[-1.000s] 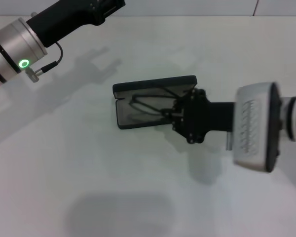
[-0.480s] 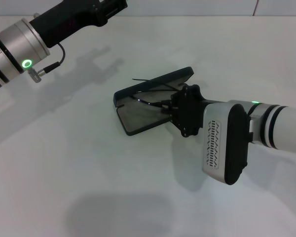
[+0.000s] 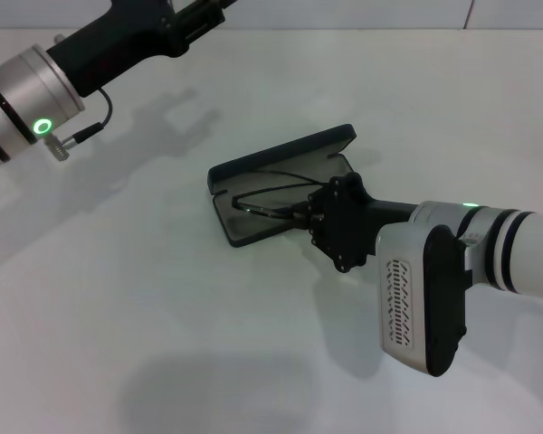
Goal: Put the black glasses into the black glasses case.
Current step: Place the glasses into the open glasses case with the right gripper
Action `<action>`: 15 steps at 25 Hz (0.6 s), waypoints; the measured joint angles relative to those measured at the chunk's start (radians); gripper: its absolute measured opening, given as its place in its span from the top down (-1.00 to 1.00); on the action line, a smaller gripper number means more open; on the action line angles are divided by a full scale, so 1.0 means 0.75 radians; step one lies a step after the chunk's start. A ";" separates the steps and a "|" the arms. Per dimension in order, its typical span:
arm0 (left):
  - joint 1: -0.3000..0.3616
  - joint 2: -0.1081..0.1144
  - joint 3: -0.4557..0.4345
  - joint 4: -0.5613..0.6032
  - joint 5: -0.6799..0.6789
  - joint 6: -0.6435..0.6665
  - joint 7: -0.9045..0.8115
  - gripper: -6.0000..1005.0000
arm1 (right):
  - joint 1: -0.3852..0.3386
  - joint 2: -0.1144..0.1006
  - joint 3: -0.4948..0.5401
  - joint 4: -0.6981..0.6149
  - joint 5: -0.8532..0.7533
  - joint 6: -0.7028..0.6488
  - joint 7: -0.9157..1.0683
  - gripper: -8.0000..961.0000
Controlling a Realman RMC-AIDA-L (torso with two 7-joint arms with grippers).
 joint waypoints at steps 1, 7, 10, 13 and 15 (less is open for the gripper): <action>0.005 0.000 -0.001 0.001 0.000 0.000 0.000 -0.28 | 0.000 0.000 0.000 0.000 0.000 0.000 0.000 0.76; 0.004 -0.006 0.001 -0.001 0.000 0.002 0.004 -0.28 | 0.012 0.001 0.020 -0.014 -0.127 0.020 0.000 0.76; 0.000 -0.006 0.003 0.001 -0.004 0.003 0.002 -0.28 | 0.013 0.005 0.023 -0.002 -0.188 0.033 0.000 0.76; 0.000 -0.007 -0.002 0.001 -0.010 0.005 0.001 -0.28 | 0.016 0.008 0.029 0.011 -0.216 0.039 0.001 0.76; -0.001 -0.007 -0.004 -0.001 -0.011 0.005 0.003 -0.28 | 0.018 0.009 0.030 0.017 -0.217 0.044 0.001 0.76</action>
